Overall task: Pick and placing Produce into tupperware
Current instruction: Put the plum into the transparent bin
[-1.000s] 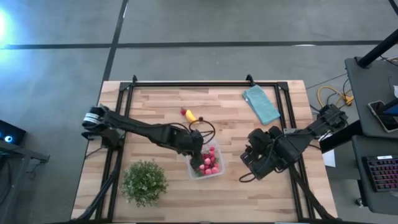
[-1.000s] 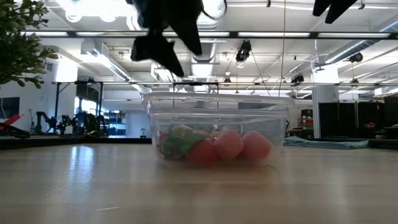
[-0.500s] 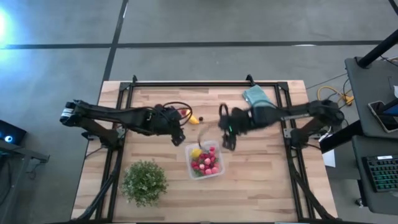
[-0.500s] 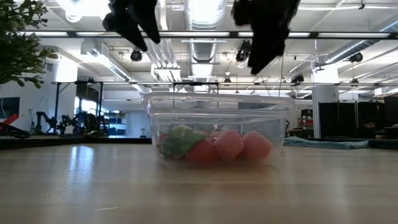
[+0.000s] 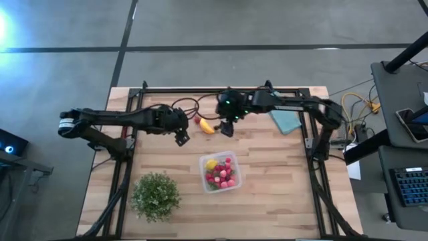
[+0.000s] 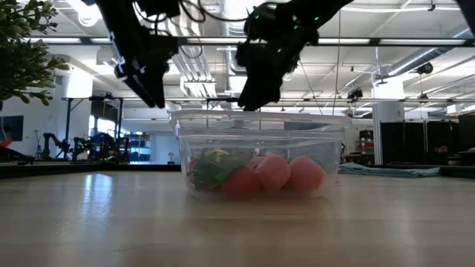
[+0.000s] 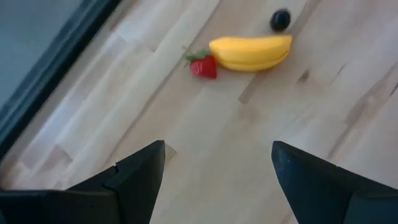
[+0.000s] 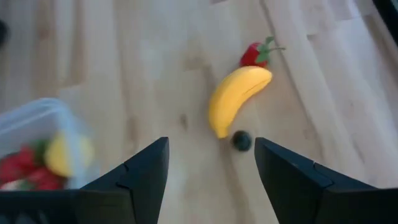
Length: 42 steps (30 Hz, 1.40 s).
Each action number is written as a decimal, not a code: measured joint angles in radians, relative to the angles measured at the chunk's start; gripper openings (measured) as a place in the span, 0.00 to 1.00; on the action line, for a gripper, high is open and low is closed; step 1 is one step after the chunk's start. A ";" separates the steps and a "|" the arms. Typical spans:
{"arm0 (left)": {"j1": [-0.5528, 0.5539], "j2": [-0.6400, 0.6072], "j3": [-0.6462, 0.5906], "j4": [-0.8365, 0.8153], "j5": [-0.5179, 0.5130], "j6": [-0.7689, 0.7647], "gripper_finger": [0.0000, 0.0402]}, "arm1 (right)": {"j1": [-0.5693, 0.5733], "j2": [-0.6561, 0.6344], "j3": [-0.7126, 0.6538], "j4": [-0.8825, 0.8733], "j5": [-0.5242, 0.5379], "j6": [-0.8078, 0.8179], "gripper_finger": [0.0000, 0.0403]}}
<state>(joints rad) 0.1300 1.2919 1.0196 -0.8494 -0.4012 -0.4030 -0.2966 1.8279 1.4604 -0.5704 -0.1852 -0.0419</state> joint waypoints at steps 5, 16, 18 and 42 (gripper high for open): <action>0.071 -0.003 -0.047 0.050 0.034 0.028 0.70 | -0.019 0.172 0.152 -0.147 0.003 -0.068 0.57; 0.217 0.000 -0.080 0.122 0.042 0.048 0.70 | -0.047 0.338 0.284 -0.287 0.002 -0.283 0.57; 0.237 0.000 -0.081 0.145 0.041 0.070 0.70 | -0.048 0.335 0.276 -0.281 0.002 -0.294 0.57; 0.296 0.000 -0.089 0.240 0.060 0.151 0.70 | -0.045 0.336 0.141 -0.066 0.029 -0.163 0.57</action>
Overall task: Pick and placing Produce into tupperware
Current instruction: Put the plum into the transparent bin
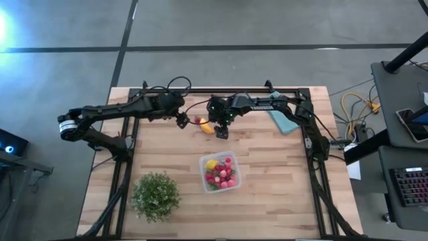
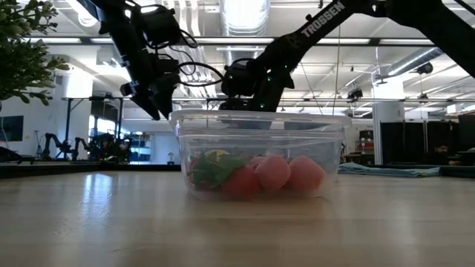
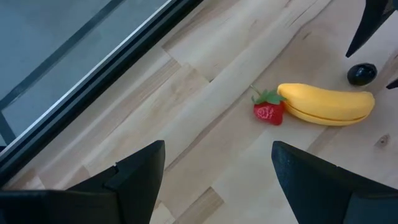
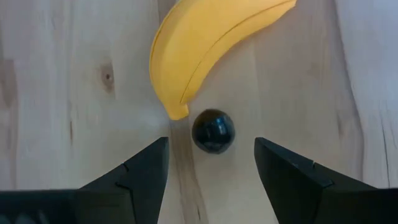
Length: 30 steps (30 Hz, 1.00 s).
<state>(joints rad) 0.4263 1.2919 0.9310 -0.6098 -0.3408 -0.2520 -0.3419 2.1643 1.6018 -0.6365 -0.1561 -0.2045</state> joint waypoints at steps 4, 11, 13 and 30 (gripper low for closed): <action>0.004 0.000 -0.005 -0.002 0.000 0.000 0.70 | 0.001 0.000 -0.002 0.021 0.000 -0.002 0.57; 0.015 0.000 -0.006 -0.011 -0.005 0.001 0.70 | 0.003 0.005 -0.017 0.042 0.000 0.016 0.57; 0.024 0.000 -0.007 -0.017 -0.005 0.001 0.70 | 0.005 0.014 -0.019 0.046 0.000 0.030 0.57; 0.059 -0.003 -0.076 -0.038 -0.006 0.006 0.70 | 0.008 0.018 -0.019 0.052 0.027 0.021 0.35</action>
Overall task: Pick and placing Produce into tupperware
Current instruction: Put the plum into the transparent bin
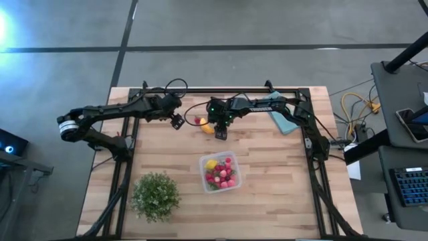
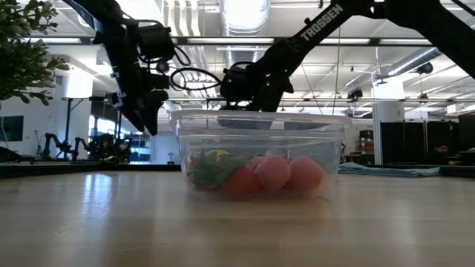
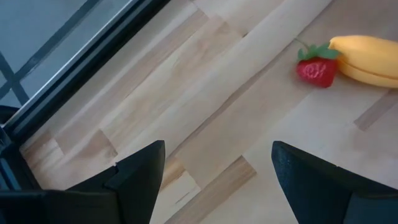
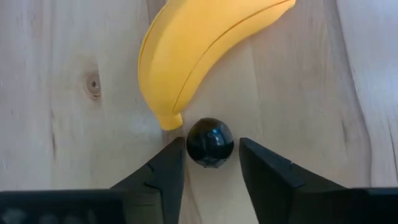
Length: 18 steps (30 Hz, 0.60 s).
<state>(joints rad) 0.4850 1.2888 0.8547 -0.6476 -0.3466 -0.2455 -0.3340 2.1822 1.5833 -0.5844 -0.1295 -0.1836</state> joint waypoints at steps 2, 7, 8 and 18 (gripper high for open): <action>0.000 -0.002 0.000 0.001 0.000 0.000 0.70 | 0.000 0.000 0.000 0.000 0.000 0.000 0.32; 0.000 -0.005 0.000 0.001 0.000 0.000 0.70 | 0.000 0.000 0.000 0.000 0.000 0.001 0.26; 0.000 -0.007 0.000 0.001 0.000 0.000 0.70 | 0.000 0.000 0.000 0.001 0.000 0.006 0.25; 0.000 -0.011 0.000 0.000 0.002 0.000 0.70 | 0.002 -0.058 0.042 -0.124 0.000 0.074 0.25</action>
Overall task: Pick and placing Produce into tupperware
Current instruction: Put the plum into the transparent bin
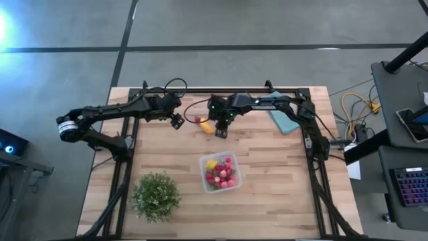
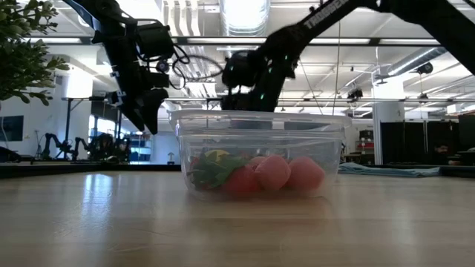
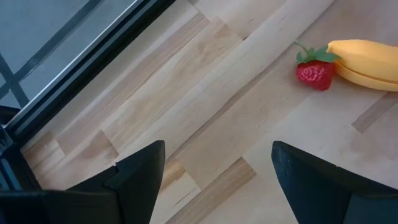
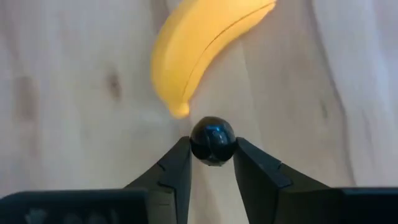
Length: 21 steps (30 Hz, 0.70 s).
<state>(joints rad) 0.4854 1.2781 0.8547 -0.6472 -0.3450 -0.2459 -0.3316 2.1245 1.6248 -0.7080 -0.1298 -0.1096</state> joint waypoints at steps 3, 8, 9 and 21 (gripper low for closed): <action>0.000 0.000 0.000 0.000 0.000 0.002 0.70 | 0.014 -0.073 0.017 -0.125 -0.005 0.001 0.25; 0.000 -0.002 0.000 0.003 0.024 0.055 0.70 | 0.065 -0.225 0.019 -0.287 -0.172 0.069 0.26; 0.000 -0.002 0.000 0.005 0.044 0.067 0.70 | 0.082 -0.249 0.012 -0.306 -0.190 0.091 0.26; -0.002 -0.002 0.000 0.016 0.154 0.158 0.70 | 0.354 -0.168 -0.014 -0.275 -0.171 0.325 0.31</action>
<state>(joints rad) 0.4831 1.2762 0.8547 -0.6314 -0.1909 -0.0879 0.0220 1.9564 1.6108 -0.9826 -0.3008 0.2157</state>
